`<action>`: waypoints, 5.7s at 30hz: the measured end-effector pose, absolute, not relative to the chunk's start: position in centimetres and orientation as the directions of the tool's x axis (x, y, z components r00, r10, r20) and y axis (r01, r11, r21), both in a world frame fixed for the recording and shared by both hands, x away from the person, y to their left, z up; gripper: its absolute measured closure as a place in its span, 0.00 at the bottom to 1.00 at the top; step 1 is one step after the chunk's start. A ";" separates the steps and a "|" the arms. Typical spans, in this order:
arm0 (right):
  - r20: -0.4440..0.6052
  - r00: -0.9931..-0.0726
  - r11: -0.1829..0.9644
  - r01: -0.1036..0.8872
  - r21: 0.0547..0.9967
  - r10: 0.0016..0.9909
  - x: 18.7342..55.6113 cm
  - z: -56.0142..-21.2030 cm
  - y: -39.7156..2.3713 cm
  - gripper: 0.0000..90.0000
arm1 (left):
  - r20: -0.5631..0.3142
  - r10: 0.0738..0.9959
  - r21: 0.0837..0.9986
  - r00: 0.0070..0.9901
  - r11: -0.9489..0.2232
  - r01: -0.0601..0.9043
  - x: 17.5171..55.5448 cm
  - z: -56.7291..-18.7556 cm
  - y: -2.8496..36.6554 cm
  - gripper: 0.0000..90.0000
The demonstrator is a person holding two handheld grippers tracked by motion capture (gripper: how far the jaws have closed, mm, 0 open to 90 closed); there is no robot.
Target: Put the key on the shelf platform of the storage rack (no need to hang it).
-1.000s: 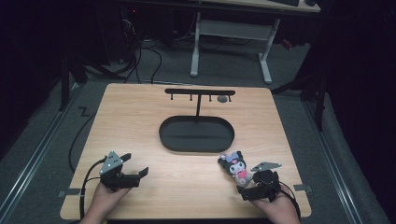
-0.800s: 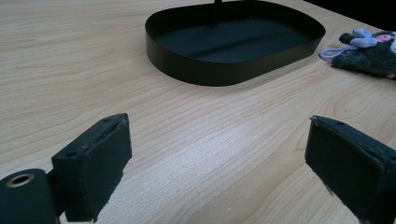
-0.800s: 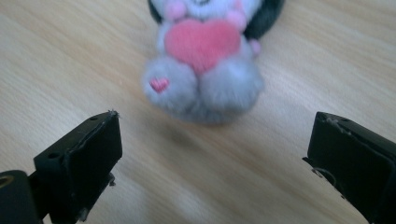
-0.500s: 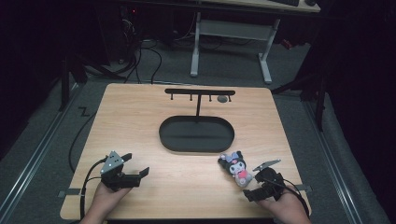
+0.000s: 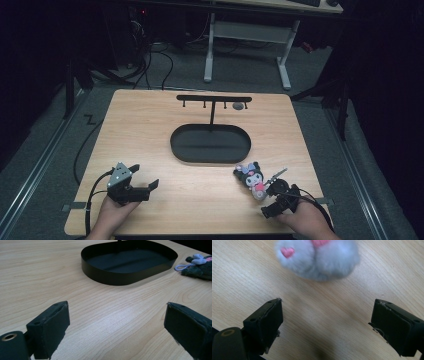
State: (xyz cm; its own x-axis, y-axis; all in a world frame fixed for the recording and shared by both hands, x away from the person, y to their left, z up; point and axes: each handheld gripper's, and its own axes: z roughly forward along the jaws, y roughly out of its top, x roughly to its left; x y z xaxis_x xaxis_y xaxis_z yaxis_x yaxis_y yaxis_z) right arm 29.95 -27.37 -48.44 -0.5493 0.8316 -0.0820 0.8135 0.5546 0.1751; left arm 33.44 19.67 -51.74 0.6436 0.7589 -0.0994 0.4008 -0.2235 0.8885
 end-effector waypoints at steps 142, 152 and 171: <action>-0.045 -0.581 0.574 0.786 0.230 0.813 39.8 -41.4 -20.8 0.54 | -0.020 0.709 0.955 0.705 -0.195 0.223 34.1 -52.4 20.6 0.25; -0.037 -0.583 0.575 0.786 0.226 0.812 41.6 -41.5 -19.8 0.53 | -0.032 0.678 0.947 0.734 -0.215 0.240 34.0 -52.5 20.9 0.17; -0.039 -0.581 0.572 0.783 0.243 0.813 44.9 -42.2 -18.4 0.53 | -0.032 0.673 0.942 0.739 -0.227 0.248 34.0 -52.5 21.0 0.17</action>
State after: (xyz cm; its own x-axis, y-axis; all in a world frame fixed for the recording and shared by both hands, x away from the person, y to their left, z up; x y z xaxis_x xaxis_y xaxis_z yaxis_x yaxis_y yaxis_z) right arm 44.85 -18.44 -42.24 -0.5814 0.8127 -0.0394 0.7834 0.5722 0.2427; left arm 33.98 20.97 -52.48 0.7386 0.6734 -0.0324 0.2482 -0.2270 0.9417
